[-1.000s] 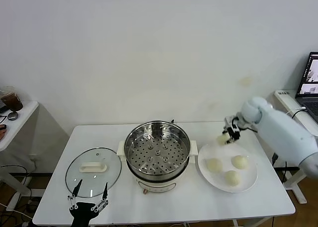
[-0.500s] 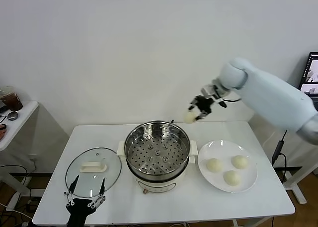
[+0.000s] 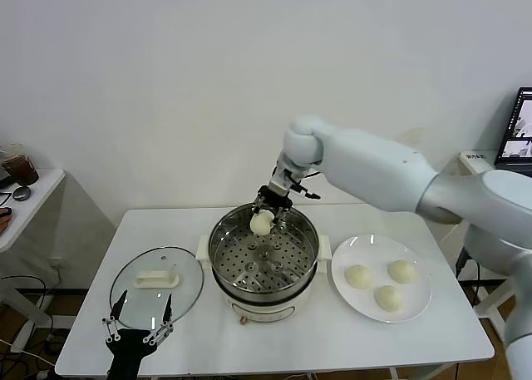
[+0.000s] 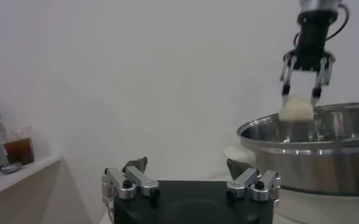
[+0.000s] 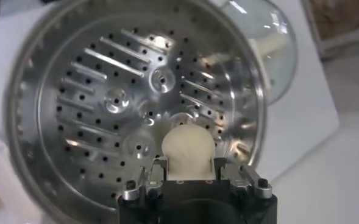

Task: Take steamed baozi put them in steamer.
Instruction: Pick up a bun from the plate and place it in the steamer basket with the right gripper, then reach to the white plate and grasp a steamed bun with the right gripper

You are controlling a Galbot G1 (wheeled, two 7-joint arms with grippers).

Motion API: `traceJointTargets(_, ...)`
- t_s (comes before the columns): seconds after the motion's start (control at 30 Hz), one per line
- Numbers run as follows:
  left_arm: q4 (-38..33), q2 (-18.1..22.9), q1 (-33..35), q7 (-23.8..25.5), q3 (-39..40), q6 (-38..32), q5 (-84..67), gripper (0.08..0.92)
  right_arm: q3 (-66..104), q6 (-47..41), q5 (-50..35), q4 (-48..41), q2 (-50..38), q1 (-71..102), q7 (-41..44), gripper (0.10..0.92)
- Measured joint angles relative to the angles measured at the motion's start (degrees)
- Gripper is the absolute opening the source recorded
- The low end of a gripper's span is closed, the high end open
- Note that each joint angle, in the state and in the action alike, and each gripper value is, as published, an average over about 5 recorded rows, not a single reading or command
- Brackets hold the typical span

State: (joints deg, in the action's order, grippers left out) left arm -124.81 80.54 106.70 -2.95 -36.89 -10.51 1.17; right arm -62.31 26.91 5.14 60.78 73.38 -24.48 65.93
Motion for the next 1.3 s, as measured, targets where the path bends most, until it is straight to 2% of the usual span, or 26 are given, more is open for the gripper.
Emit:
traceJointTargets(0.47,0.1,0.3,0.0,0.0,-0.1,-0.1,0.1,0.823,1.8,12.4,17.0,-6.4,5.4,4.2,-5.6,0.515)
traceJointTargets(0.6,0.1,0.3,-0.1,0.0,-0.1,-0.1,0.1,0.823,2.5,14.3,19.7,-7.7,6.4,5.2,-6.8,0.598)
traceJointTargets(0.77,0.1,0.3,-0.2,0.0,-0.2,-0.2,0.1,0.823,3.0,15.6,20.9,-8.1,6.7,5.6,-7.7,0.743)
traceJointTargets(0.87,0.1,0.1,-0.3,0.0,-0.3,-0.2,-0.1,0.823,3.1,15.5,20.0,-7.6,6.3,5.1,-7.7,0.803)
traceJointTargets(1.03,0.0,-0.4,-0.7,0.1,-0.3,-0.1,-0.5,0.823,1.8,12.1,14.4,-4.1,3.7,2.0,-6.6,0.822)
traceJointTargets(1.17,-0.3,-0.9,-1.0,0.2,-0.5,0.0,-0.9,0.823,-0.5,4.3,6.8,1.4,-0.8,-2.2,-4.8,0.823)
traceJointTargets(1.3,-0.7,-1.3,-1.4,0.3,-0.7,0.1,-1.4,0.823,-2.9,-7.3,0.2,7.8,-7.0,-6.2,-2.7,0.823)
